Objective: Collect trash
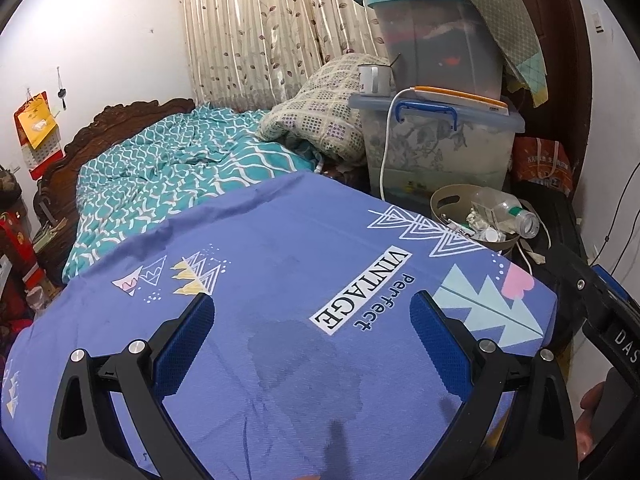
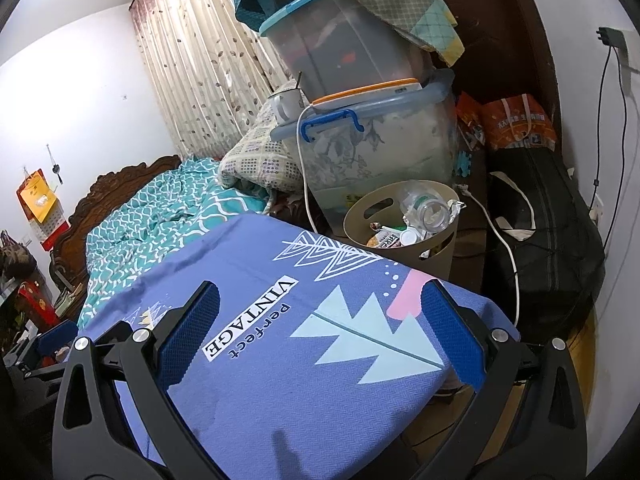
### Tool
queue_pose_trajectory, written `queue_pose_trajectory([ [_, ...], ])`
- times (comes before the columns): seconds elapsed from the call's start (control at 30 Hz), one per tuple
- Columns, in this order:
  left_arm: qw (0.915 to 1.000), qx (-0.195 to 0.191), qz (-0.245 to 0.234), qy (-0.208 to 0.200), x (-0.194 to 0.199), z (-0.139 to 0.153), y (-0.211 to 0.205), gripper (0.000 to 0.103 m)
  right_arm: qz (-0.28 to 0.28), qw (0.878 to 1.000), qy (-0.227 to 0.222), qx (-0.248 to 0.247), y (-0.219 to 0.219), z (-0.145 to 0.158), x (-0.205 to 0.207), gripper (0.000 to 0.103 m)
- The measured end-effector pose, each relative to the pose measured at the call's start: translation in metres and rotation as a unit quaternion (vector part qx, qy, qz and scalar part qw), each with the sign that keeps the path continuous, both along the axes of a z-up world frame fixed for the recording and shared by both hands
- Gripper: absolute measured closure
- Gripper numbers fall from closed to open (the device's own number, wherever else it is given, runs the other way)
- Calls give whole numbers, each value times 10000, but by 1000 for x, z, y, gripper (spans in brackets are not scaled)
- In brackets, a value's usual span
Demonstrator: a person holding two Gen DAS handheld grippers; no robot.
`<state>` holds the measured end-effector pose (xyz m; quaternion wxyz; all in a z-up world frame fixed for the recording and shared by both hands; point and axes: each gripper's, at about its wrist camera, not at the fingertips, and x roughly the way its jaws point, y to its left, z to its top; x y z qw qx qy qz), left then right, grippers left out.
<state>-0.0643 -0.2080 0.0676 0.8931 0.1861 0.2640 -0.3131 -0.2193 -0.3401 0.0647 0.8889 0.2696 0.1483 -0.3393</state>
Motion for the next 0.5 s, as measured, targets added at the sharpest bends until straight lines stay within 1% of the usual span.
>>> queue_pose_trajectory([
  [0.5, 10000, -38, 26, 17, 2, 1, 4, 9, 35, 10000, 6, -37, 3, 4, 1, 3],
])
